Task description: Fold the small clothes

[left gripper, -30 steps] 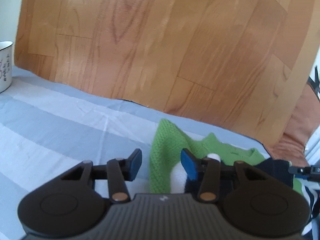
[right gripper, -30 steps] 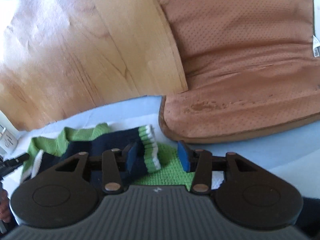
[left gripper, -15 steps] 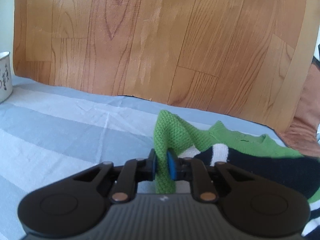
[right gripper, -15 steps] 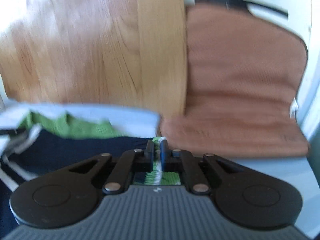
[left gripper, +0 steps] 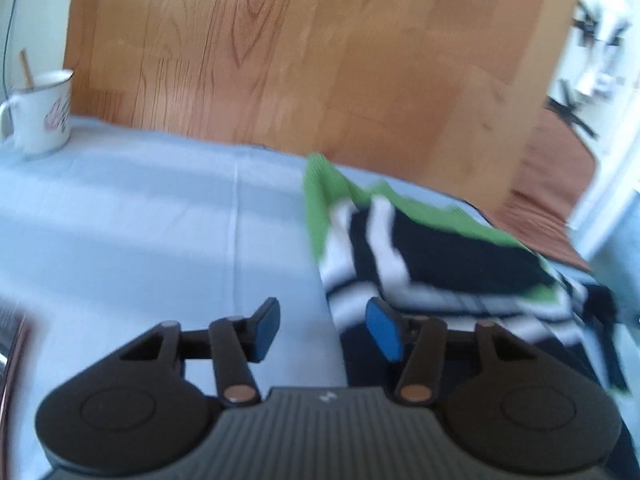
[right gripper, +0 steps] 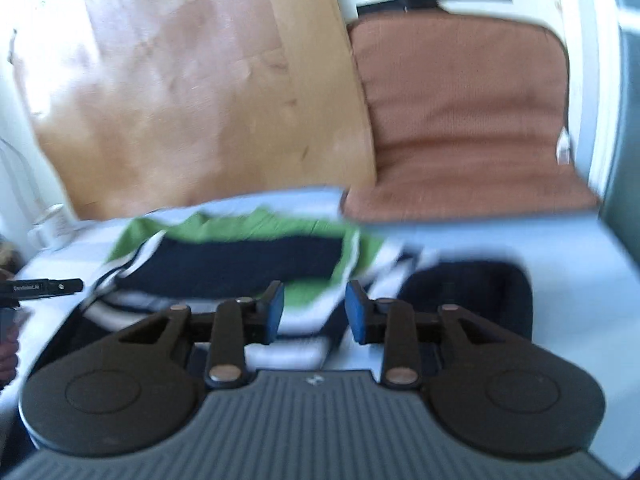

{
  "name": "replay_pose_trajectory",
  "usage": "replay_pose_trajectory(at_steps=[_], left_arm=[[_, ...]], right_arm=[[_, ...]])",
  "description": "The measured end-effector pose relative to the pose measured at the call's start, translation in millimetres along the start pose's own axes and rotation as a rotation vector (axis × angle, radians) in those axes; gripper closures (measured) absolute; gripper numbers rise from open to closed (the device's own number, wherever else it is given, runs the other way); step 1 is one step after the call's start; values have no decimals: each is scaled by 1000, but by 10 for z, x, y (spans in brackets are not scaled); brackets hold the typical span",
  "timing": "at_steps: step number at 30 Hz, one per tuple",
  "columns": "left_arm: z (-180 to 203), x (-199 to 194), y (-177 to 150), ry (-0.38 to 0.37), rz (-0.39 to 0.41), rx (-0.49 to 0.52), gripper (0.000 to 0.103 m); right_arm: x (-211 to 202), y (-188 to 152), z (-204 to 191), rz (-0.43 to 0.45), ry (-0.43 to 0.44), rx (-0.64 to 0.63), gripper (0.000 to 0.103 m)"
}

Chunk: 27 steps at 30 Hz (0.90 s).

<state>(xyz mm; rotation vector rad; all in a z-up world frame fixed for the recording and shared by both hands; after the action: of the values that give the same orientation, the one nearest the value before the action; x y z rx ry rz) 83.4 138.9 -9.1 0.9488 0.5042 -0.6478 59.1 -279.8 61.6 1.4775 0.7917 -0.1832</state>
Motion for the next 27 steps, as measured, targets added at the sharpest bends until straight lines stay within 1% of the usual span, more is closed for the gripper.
replay_pose_trajectory(at_steps=[1, 2, 3, 4, 6, 7, 9, 12, 14, 15, 16, 17, 18, 19, 20, 21, 22, 23, 25, 26, 27], left_arm=[[-17, -135, -112, -18, -18, -2, 40], [-47, -277, -239, -36, -38, -11, 36], [-79, -408, -369, -53, -57, -21, 26], [-100, -528, -488, -73, -73, -28, 22], [-153, -752, -730, -101, -105, -40, 20], [-180, -840, -824, -106, -119, -46, 20], [-216, -998, -1013, -110, -148, -56, 20], [-239, -1157, -1211, -105, -179, -69, 20], [-221, -1224, -1312, -116, -191, -80, 21], [-198, -1244, -1353, -126, -204, -86, 23], [-186, -1271, -1406, -136, -215, -89, 36], [-145, -1273, -1452, -149, -233, -84, 47], [-103, -1264, -1499, -146, -244, -72, 64], [-66, -1265, -1547, -115, -233, -45, 84], [-31, -1257, -1575, -74, -223, -11, 91], [-15, -1265, -1567, -60, -226, -4, 91], [-34, -1312, -1544, -66, -228, -19, 91], [-52, -1402, -1475, -81, -219, -42, 91], [-102, -1630, -1340, -101, -175, -68, 92], [-133, -1743, -1277, -109, -157, -77, 92], [-156, -1819, -1242, -115, -153, -81, 92]], right_arm=[[-52, -116, -2, -6, 36, 33, 65], [-164, -273, 3, -11, 79, 76, 65], [-175, -381, -41, -14, 110, 108, 65], [-279, -509, -47, -11, 144, 142, 64], [-522, -791, -63, 9, 208, 195, 58], [-580, -867, -105, 15, 229, 208, 55], [-794, -1068, -169, 30, 274, 219, 53], [-1024, -1293, -261, 50, 351, 248, 47], [-1085, -1410, -338, 42, 390, 269, 38], [-1081, -1452, -379, 28, 396, 268, 38], [-1043, -1489, -431, 10, 399, 259, 37], [-1007, -1527, -503, -4, 404, 242, 37], [-967, -1552, -570, -13, 412, 228, 38], [-916, -1572, -653, -22, 424, 210, 48], [-858, -1577, -742, -35, 421, 186, 84], [-815, -1559, -800, -55, 394, 159, 93], [-812, -1509, -830, -64, 352, 141, 93], [-874, -1433, -822, -48, 325, 132, 93], [-1163, -1256, -712, 44, 299, 136, 93], [-1296, -1172, -664, 73, 289, 134, 93], [-1398, -1110, -632, 81, 276, 121, 93]])
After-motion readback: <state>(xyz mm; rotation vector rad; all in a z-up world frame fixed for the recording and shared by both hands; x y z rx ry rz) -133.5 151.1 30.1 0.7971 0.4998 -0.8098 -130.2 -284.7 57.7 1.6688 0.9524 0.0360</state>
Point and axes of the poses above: each gripper's, at about its wrist camera, not at the fingertips, and x roughly the way its jaws point, z to its right, y to its top, the point moved 3 cm from there along x, roughly the way its jaws point, and after that the axes turned 15 degrees about -x, right-handed, at the moved point
